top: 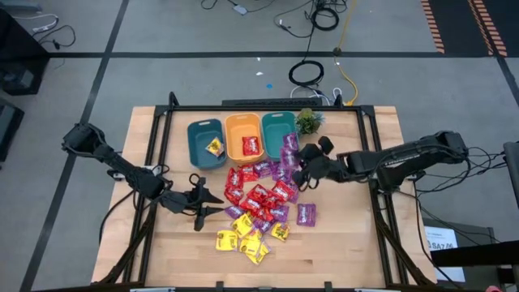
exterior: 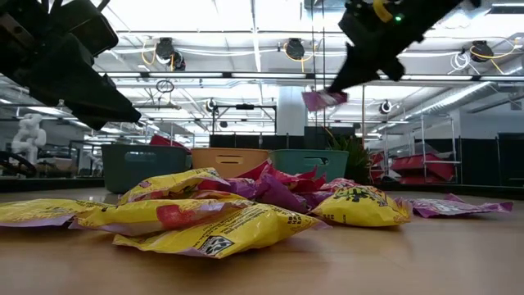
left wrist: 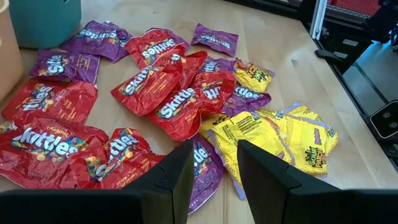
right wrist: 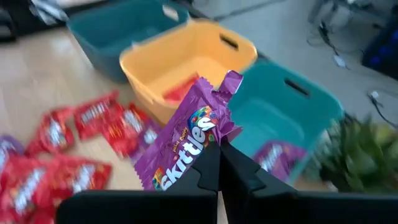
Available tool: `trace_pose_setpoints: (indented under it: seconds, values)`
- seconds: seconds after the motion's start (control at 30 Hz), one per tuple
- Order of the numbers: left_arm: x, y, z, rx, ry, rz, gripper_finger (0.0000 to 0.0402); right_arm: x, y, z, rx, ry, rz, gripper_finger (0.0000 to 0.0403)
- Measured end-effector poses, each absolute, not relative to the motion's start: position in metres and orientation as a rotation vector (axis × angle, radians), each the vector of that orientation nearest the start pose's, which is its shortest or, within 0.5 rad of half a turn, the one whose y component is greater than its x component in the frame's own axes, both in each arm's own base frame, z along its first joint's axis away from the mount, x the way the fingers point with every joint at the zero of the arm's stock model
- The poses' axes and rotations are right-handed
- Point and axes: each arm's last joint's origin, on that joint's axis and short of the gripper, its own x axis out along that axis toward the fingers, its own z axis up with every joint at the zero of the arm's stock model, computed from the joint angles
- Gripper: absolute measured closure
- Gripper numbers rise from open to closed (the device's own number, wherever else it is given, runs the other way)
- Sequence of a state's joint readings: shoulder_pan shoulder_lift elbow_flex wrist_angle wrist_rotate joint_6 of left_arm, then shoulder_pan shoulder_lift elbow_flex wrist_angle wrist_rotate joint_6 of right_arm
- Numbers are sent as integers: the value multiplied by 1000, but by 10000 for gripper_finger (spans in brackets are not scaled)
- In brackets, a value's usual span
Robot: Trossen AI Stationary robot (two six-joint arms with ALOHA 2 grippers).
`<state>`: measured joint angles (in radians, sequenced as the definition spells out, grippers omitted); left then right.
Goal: Sort candy
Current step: Put the purple candy into the green bin, then put the red candy into the yellow bin
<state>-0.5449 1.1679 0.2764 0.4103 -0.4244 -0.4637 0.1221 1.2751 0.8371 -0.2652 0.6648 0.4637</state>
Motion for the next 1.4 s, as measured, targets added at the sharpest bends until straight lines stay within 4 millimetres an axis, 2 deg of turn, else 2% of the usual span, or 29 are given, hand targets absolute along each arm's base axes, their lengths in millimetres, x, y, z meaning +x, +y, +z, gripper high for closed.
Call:
trace_pose_setpoints:
  seconds: [0.2,0.5,0.7,0.83,1.2,1.4]
  values:
    - [178,-94,150,-232,441,-17,269,272,-13,255,162,434,-659,402]
    - [178,-94,150,-231,442,-17,269,277,-66,238,198,465,-845,403]
    - [178,-94,150,-231,442,-17,269,276,-91,226,284,464,-955,400]
    - [178,-94,150,-226,441,-18,269,278,-95,224,288,460,-958,376]
    - [178,-94,150,-225,441,-19,269,280,-95,226,297,435,-932,250]
    - [178,-94,150,-226,441,-18,269,279,-92,226,293,456,-911,214]
